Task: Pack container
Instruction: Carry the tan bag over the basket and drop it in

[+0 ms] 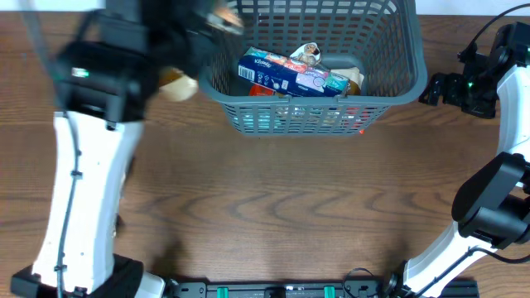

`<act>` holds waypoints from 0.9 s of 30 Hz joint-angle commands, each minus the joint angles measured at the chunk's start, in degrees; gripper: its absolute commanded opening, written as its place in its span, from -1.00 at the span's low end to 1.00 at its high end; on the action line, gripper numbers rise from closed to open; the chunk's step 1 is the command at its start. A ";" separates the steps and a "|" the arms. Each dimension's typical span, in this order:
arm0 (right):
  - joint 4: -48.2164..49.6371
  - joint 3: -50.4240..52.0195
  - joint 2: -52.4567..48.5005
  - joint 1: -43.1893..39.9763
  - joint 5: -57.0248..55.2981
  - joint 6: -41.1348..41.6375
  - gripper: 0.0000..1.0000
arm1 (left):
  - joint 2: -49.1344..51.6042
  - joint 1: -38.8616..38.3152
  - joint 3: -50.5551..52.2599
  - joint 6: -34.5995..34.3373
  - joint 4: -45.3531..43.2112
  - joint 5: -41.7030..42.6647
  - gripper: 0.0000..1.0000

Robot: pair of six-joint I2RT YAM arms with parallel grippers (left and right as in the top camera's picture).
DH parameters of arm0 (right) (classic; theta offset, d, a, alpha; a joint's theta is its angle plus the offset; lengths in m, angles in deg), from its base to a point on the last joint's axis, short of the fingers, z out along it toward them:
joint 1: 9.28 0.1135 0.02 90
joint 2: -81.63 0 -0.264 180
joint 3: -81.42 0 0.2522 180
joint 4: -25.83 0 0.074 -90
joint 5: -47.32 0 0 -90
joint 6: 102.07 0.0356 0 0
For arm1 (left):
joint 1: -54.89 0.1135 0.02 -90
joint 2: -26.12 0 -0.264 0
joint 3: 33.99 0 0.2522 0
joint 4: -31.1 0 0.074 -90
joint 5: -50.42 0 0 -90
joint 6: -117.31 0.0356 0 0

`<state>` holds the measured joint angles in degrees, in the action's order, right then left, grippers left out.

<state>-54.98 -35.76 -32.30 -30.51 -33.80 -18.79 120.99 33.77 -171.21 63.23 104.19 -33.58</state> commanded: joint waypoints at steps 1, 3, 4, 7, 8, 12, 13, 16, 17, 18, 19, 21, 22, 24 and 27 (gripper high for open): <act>-0.07 -0.42 1.84 0.70 -0.44 -0.79 0.99 | 1.57 -3.91 -0.79 19.65 -3.37 -0.20 -0.89; -0.13 -0.42 1.84 0.70 -0.09 -0.81 0.99 | 3.23 -4.59 -0.79 23.17 -6.23 -0.13 -0.89; -0.22 -0.42 1.84 0.70 0.15 -0.81 0.99 | 4.26 -4.59 -0.79 24.46 -7.82 -0.09 -0.89; -0.46 -0.42 1.84 0.70 0.37 -0.81 0.98 | 7.61 -4.55 -0.79 28.30 -10.95 1.11 -0.89; -0.48 -0.42 1.84 0.70 0.39 -0.81 0.98 | 8.98 -4.57 -0.79 28.70 -12.13 1.77 -0.89; -0.52 -0.42 1.86 0.70 0.39 -0.81 0.99 | 14.34 -4.57 -0.79 28.72 -14.34 3.89 -0.88; -0.66 -0.42 1.86 0.70 0.39 -0.81 0.98 | 15.67 -4.57 -0.79 28.50 -14.34 4.00 -0.89; -0.87 -0.42 1.86 0.70 0.39 -0.81 0.99 | 20.17 -4.57 -0.79 28.48 -13.77 4.09 -0.88; -0.87 -0.42 1.86 0.70 0.39 -0.81 0.99 | 21.38 -4.59 -0.79 28.48 -13.51 4.09 -0.89; -0.87 -0.42 1.86 0.70 0.39 -0.81 0.98 | 22.88 -4.63 -0.79 27.96 -13.18 4.09 -0.89; -0.87 -0.42 1.86 0.70 0.39 -0.81 0.98 | 23.93 -4.63 -0.79 27.12 -13.11 4.09 -0.89; -0.85 -0.42 1.86 0.70 0.37 -0.81 0.98 | 25.92 -4.63 -0.72 25.88 -12.87 4.09 -0.89; -0.85 -0.42 1.86 0.70 0.37 -0.81 0.98 | 26.69 -4.63 -0.68 25.88 -12.50 4.11 -0.89; -0.83 -0.42 1.86 0.70 0.37 -0.83 0.98 | 28.15 -4.61 -0.63 25.88 -11.61 4.09 -0.88; -0.83 -0.42 1.86 0.70 0.37 -0.83 0.98 | 30.18 -4.57 -0.61 25.68 -9.94 4.07 -0.49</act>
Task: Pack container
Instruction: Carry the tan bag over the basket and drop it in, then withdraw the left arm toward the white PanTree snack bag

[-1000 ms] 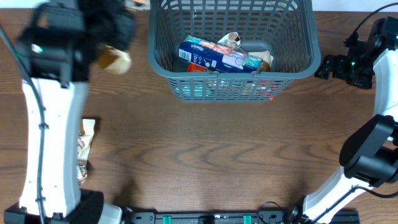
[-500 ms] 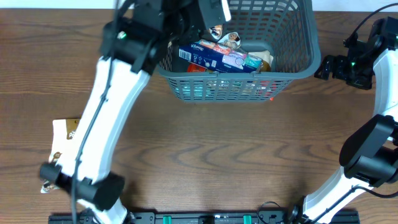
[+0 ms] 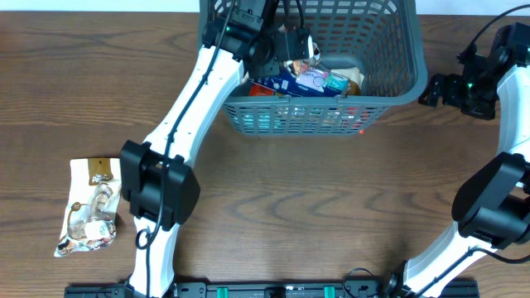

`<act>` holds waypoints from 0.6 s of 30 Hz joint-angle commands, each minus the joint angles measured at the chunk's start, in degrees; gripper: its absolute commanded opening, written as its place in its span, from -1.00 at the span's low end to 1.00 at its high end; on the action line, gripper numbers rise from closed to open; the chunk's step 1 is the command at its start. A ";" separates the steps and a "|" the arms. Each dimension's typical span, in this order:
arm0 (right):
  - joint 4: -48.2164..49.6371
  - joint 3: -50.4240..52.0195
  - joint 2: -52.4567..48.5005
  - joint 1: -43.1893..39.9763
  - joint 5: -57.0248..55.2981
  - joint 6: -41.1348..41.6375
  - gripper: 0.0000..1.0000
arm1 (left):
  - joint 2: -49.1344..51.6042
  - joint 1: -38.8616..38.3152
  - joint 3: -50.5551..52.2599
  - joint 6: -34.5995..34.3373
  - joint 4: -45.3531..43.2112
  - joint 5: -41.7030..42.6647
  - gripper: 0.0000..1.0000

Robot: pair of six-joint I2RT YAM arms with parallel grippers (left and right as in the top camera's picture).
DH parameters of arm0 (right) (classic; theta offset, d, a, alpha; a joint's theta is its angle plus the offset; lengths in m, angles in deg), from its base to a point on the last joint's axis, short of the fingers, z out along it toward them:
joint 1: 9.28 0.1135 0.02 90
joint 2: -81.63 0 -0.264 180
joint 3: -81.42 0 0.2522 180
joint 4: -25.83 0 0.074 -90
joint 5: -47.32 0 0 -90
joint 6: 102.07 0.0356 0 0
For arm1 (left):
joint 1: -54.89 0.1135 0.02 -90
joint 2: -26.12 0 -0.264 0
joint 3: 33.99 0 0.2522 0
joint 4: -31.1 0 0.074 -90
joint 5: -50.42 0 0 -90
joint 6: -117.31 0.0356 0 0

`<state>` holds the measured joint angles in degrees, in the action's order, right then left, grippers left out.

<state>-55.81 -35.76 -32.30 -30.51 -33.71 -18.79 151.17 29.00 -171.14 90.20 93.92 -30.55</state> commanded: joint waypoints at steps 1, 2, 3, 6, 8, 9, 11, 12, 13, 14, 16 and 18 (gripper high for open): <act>0.02 -0.42 1.86 0.70 0.28 -0.83 0.99 | 0.35 0.20 -0.68 -1.29 0.90 1.03 -0.23; 0.02 -0.42 1.86 0.70 0.28 -0.83 0.98 | 0.81 0.20 -0.61 -1.31 1.20 1.03 0.04; 0.02 -0.42 1.86 0.70 0.28 -0.83 0.98 | 0.96 0.20 -0.61 -1.64 1.46 1.03 0.29; 0.00 -0.42 1.86 0.70 0.26 -0.83 0.98 | 0.87 0.20 -0.61 -3.63 1.14 0.94 0.55; 0.00 -0.42 1.86 0.70 0.26 -0.85 0.98 | 0.28 0.20 -0.61 -4.20 1.01 0.50 0.64; -0.02 -0.42 1.86 0.70 0.28 -0.85 0.98 | -0.35 0.20 -0.72 -5.27 1.01 -0.02 0.71; 0.00 -0.42 1.86 0.70 0.28 -0.83 0.99 | -1.68 0.20 -1.20 -8.17 1.03 -1.18 0.76; 0.00 -0.42 1.86 0.70 0.28 -0.83 0.99 | -2.86 0.20 -1.42 -9.64 1.11 -2.16 0.79; -0.02 -0.42 1.86 0.70 0.28 -0.83 0.98 | -4.02 0.22 -1.51 -10.47 1.20 -3.21 0.83; -0.04 -0.42 1.86 0.70 0.28 -0.83 0.98 | -5.38 0.22 -1.53 -11.41 1.25 -4.59 0.87; -0.04 -0.42 1.86 0.70 0.35 -0.83 0.98 | -8.63 0.22 -1.53 -12.52 1.22 -7.56 0.95; -0.04 -0.42 1.86 0.70 0.94 -0.83 0.99 | -12.17 0.33 -1.57 -13.57 1.22 -10.08 0.96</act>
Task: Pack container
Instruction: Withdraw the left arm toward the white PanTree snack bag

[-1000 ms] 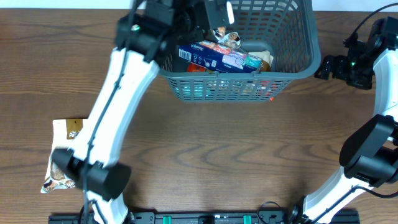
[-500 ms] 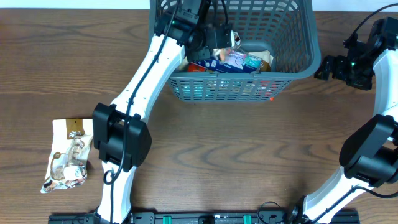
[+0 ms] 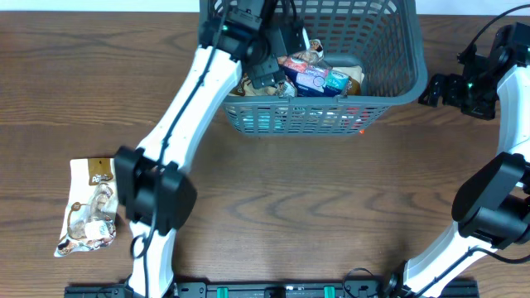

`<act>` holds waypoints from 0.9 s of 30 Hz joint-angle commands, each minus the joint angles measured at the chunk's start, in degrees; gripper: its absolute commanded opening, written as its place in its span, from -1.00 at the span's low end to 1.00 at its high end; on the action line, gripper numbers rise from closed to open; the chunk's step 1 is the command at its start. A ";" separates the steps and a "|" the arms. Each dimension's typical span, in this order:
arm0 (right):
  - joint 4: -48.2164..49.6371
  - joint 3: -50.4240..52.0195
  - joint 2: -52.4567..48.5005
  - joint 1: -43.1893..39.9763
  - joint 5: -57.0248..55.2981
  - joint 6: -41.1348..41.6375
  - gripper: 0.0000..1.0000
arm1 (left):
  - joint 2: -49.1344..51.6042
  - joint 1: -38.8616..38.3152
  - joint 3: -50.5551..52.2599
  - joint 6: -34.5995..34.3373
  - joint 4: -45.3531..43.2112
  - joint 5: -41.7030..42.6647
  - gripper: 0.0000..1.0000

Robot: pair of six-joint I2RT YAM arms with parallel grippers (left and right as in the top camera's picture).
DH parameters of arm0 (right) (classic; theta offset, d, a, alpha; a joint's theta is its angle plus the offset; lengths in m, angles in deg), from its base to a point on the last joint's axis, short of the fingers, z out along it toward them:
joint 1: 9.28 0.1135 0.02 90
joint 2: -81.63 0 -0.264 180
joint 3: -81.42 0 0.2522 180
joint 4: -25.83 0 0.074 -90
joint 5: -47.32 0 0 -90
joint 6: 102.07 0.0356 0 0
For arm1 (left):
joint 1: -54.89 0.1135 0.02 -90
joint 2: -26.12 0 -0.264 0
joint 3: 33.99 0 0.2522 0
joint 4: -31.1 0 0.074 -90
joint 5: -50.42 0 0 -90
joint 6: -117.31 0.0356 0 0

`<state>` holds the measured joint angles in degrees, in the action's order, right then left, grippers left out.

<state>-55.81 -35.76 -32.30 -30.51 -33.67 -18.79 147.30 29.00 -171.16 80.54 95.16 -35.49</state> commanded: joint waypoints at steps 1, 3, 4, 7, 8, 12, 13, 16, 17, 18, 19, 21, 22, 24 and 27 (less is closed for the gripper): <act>-0.04 -0.42 1.86 0.70 1.25 -0.83 0.98 | -9.99 0.50 -1.66 -4.81 0.00 -5.99 0.96; -0.04 -0.42 1.86 0.70 1.99 -0.83 0.98 | -13.64 1.14 -1.73 -7.93 0.00 -7.50 0.96; -0.07 -0.42 1.86 0.72 1.99 -0.83 0.99 | -15.72 1.68 -1.73 -9.99 0.07 -7.89 0.96; -0.13 -0.42 1.86 0.72 1.97 -0.83 0.98 | -20.48 3.87 -1.73 -14.82 1.27 -8.15 0.97; -0.24 -0.42 1.86 0.72 1.97 -0.83 0.99 | -22.21 5.01 -1.73 -16.79 2.25 -8.68 0.97; -0.42 -0.42 1.86 0.72 1.95 -0.83 0.99 | -27.28 11.45 -1.70 -27.12 8.81 -15.80 0.97; -0.42 -0.42 1.86 0.70 1.95 -0.83 0.98 | -28.13 13.40 -1.70 -29.51 11.06 -17.51 0.97; -0.42 -0.42 1.86 0.70 1.95 -0.83 0.98 | -30.12 20.81 -1.70 -35.06 20.11 -18.75 0.97; -0.39 -0.42 1.86 0.70 1.95 -0.83 0.98 | -30.38 23.26 -1.70 -36.89 23.02 -18.73 0.97; -0.39 -0.42 1.86 0.70 1.95 -0.83 0.98 | -30.53 26.10 -1.68 -39.41 26.05 -18.67 0.97; -0.37 -0.42 1.86 0.70 1.95 -0.83 0.98 | -30.53 28.52 -1.53 -41.53 28.39 -18.29 0.97; -0.35 -0.42 1.86 0.70 1.95 -0.83 0.98 | -30.69 33.27 -0.44 -42.45 32.09 -14.97 0.97; -0.31 -0.42 1.86 0.70 1.95 -0.83 0.98 | -30.93 35.39 0.42 -42.45 33.31 -13.42 0.97; -0.22 -0.42 1.86 0.70 1.95 -0.83 0.98 | -31.91 38.66 2.71 -42.47 34.10 -12.11 0.97; 0.00 -0.42 1.86 0.70 1.95 -0.83 0.98 | -35.91 41.99 8.44 -43.71 32.98 -11.98 0.97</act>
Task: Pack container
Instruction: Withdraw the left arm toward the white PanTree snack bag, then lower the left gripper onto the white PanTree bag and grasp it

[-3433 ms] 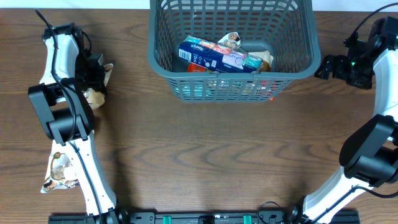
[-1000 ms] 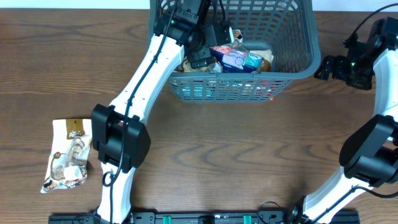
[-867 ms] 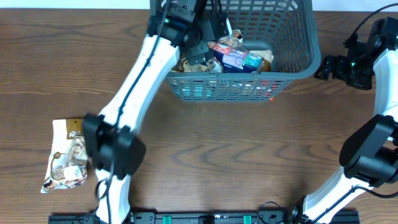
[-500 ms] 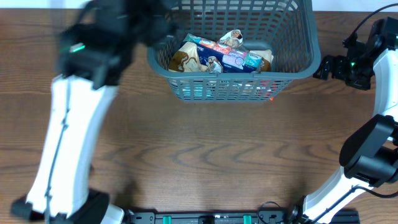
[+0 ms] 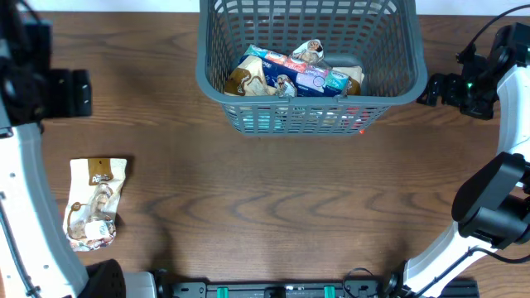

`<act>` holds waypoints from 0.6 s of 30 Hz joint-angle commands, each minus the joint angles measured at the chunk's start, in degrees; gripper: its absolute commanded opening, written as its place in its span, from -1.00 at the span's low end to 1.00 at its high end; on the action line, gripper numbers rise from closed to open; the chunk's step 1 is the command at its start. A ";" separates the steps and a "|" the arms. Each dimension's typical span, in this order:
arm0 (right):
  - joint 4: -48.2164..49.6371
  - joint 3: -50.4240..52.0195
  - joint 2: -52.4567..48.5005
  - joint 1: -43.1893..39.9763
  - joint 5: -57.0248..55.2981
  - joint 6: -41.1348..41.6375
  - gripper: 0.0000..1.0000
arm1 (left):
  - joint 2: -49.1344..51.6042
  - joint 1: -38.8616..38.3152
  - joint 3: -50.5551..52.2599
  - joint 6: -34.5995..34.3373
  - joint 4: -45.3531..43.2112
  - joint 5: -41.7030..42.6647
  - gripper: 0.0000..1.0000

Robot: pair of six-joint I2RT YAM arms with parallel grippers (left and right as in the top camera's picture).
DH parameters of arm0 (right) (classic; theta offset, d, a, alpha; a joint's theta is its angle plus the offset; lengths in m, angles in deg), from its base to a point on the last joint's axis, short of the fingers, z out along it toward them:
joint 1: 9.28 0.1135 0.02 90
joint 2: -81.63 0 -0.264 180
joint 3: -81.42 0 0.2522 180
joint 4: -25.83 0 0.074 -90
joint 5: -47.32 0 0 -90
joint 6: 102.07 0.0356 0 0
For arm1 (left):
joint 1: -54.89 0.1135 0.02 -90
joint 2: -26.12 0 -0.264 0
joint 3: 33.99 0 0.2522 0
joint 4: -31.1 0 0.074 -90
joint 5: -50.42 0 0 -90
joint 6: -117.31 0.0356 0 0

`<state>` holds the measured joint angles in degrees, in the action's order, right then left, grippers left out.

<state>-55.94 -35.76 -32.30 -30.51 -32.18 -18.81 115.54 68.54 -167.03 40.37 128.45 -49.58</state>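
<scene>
The grey plastic basket (image 5: pixel 211 50) stands at the back middle of the table. Inside it lie a blue tissue pack (image 5: pixel 302 76), a brown pouch (image 5: pixel 246 80) at the left and other packets. A beige snack bag (image 5: pixel 93 205) lies flat on the table at the front left. My left gripper (image 5: pixel 81 93) hangs blurred at the far left, above and behind that bag; its jaws are not readable. At the right, my right gripper (image 5: pixel 431 89) points toward the basket's outer wall, too dark to read.
The white left arm (image 5: pixel 25 207) runs down the left edge beside the snack bag. The right arm (image 5: pixel 497 199) stands along the right edge. Brown wooden tabletop (image 5: pixel 281 207) lies in front of the basket.
My left arm has left the basket and is now at the far left of the table. The brown pouch lies uncovered in the basket's left part. The right arm is unchanged.
First my left arm was blurred at the back left with a brownish thing beside the basket. Then it reached into the basket's left side, and stayed there over a brown pouch. Now the arm is back at the left and the pouch remains in the basket.
</scene>
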 commanded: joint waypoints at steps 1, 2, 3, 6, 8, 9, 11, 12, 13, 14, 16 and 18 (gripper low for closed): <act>0.15 -0.42 1.86 0.70 0.46 -0.83 0.98 | -5.90 2.95 6.62 -3.98 -0.85 2.12 0.97; 0.15 -0.42 1.86 0.70 0.46 -0.81 0.99 | -7.78 3.26 9.11 -4.31 -1.49 2.10 0.97; 0.13 -0.42 1.86 0.70 0.46 -0.81 0.98 | -10.27 3.45 12.39 -4.63 -2.34 2.08 0.97; 0.13 -0.42 1.86 0.72 0.44 -0.83 0.99 | -17.42 3.48 21.46 -5.77 -4.59 2.05 0.97; 0.11 -0.42 1.86 0.70 0.44 -0.83 0.99 | -22.21 3.48 27.17 -6.32 -5.75 2.05 0.97; 0.13 -0.42 1.86 0.72 0.44 -0.83 0.98 | -24.76 3.48 30.38 -6.25 -6.43 1.81 0.97; 0.20 -0.42 1.86 0.70 0.44 -0.83 0.99 | -28.04 3.48 35.19 -4.20 -7.89 1.81 0.97; 0.28 -0.42 1.86 0.70 0.44 -0.83 0.99 | -29.31 3.48 37.79 -2.49 -8.74 1.84 0.97; 0.37 -0.42 1.86 0.70 0.44 -0.83 0.99 | -30.16 3.48 40.33 -1.73 -9.66 1.81 0.97; 0.50 -0.42 1.86 0.72 0.44 -0.83 0.98 | -30.51 3.48 42.86 -1.77 -10.62 1.84 0.97; 0.57 -0.42 1.86 0.72 0.44 -0.83 0.99 | -29.94 3.48 46.23 -1.77 -11.91 1.86 0.97; 0.55 -0.42 1.86 0.72 0.44 -0.83 0.99 | -27.80 3.48 50.27 -1.77 -14.82 1.86 0.97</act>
<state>-55.52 -35.76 -32.21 -30.51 -32.16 -18.81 84.49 71.78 -121.75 37.66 116.06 -48.29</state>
